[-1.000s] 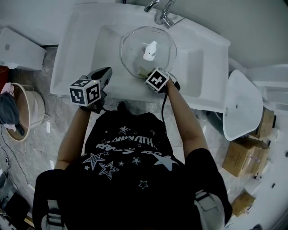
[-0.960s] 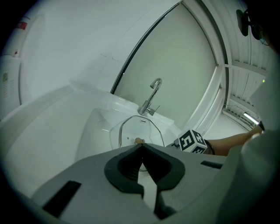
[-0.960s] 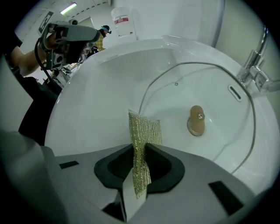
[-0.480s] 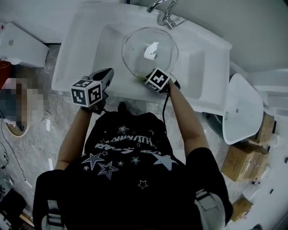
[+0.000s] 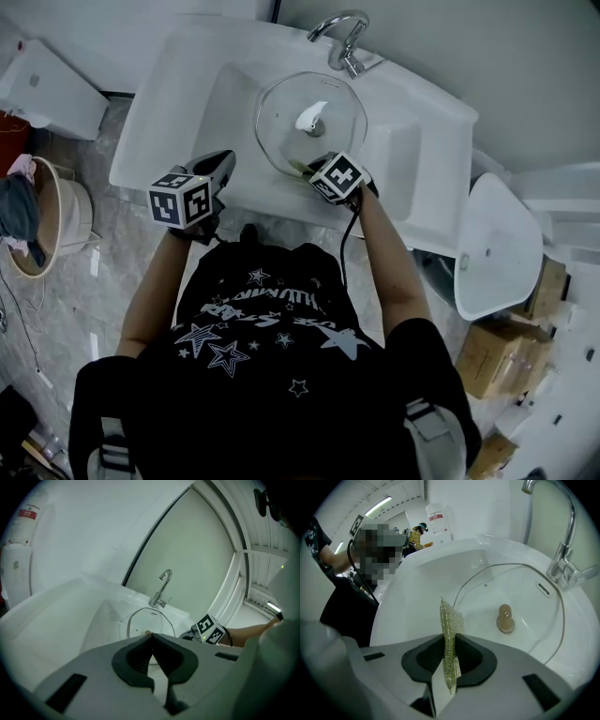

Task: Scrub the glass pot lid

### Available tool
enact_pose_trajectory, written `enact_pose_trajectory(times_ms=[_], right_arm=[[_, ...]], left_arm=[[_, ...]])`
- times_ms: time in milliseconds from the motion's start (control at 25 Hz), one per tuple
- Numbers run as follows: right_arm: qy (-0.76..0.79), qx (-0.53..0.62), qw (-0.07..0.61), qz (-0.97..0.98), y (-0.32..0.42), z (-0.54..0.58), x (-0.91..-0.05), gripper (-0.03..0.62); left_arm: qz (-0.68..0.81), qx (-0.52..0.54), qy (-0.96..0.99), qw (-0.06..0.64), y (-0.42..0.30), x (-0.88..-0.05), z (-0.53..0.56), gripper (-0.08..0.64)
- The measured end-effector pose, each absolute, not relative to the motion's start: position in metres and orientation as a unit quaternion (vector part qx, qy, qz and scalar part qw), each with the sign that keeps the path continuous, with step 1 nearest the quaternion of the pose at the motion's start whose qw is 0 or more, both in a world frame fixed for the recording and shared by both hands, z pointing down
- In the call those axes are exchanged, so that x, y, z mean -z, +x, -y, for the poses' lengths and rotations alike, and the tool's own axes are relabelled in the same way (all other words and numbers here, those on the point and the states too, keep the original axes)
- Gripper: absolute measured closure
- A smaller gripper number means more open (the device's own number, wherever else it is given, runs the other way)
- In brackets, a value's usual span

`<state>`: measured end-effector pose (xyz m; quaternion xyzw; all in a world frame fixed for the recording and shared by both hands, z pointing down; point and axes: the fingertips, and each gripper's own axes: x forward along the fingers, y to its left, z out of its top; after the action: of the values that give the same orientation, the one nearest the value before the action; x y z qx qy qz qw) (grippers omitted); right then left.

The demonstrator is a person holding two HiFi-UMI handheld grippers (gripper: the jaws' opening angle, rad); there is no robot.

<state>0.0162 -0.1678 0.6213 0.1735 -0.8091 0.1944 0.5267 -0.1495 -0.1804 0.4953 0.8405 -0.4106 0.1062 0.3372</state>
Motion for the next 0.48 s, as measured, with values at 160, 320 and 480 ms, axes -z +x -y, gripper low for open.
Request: enact_pose_trajectory(times_ms=[160,320,480], right_arm=[[0.184,-0.168,0.518,0.818,0.027,0.172,-0.604,0.522],[0.181,-0.150,0.509,0.828,0.037,0.172,-0.590,0.523],[0.181,-0.131,0.497,0.838,0.043,0.174,-0.578,0.523]], left_arm=[[0.423,-0.103,0.835,0.336,-0.143,-0.492,0.175,0.552],[0.435,-0.098,0.830,0.334,-0.129,-0.486,0.168,0.552],[0.449,-0.094,0.825,0.330,-0.119,-0.481,0.162,0.552]])
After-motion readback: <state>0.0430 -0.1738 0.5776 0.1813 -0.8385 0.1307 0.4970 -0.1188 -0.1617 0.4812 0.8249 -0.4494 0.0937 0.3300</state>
